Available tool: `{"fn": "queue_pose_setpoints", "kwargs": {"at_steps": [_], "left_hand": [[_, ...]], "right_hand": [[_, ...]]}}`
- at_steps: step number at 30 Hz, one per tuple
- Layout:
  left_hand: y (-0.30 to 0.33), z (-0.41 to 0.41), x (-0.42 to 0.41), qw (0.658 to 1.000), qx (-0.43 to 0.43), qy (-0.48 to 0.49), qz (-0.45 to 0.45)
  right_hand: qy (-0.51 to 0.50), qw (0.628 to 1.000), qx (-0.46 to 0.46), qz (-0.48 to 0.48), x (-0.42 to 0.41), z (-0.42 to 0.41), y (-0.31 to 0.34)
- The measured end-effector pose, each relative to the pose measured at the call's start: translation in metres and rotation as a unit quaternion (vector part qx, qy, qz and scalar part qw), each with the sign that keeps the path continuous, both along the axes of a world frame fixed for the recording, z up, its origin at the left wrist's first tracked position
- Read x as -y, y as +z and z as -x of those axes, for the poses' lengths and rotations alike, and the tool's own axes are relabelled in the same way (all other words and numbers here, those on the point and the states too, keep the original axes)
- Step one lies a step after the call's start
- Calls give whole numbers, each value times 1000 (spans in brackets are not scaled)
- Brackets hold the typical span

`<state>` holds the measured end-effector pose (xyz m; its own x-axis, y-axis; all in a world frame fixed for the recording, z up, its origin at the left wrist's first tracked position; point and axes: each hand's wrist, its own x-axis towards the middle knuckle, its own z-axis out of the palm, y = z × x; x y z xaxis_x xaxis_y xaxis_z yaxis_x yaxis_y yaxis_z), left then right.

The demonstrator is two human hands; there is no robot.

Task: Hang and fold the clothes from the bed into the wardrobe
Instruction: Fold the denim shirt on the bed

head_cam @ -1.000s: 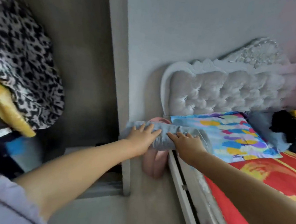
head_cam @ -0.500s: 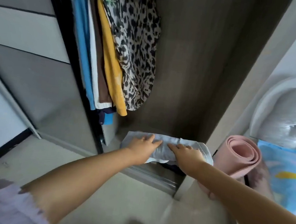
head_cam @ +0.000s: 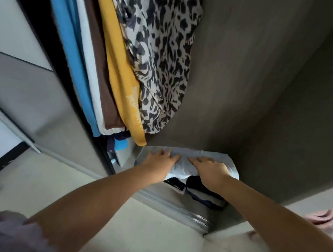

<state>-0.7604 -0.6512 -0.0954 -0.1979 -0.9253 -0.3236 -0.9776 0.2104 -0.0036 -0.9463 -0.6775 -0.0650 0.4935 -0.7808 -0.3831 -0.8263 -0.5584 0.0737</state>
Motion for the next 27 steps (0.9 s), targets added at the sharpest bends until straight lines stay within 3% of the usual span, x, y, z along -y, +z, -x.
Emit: {"fn": "queue_pose_setpoints", "kwargs": {"at_steps": [7,13,20,24,27], "left_hand": [[-32,-5,88,999,11,-44,-17],[-82,-3,156,996,16,-77,-29],[-220,-26,231,990,55,-132,-6],[-317,-35,253,984,84,-136,80],[-390,-36,258,988,97,-104,66]], "right_hand": [[-57,997,-34,-30,75,-7,-29],[-119,993,-21,-12,123,-4,-105],[-161,987,3,-23,180,-31,-256],[-168,986,22,2,210,-43,-356],[-194,980,48,-11,218,-49,-432]]}}
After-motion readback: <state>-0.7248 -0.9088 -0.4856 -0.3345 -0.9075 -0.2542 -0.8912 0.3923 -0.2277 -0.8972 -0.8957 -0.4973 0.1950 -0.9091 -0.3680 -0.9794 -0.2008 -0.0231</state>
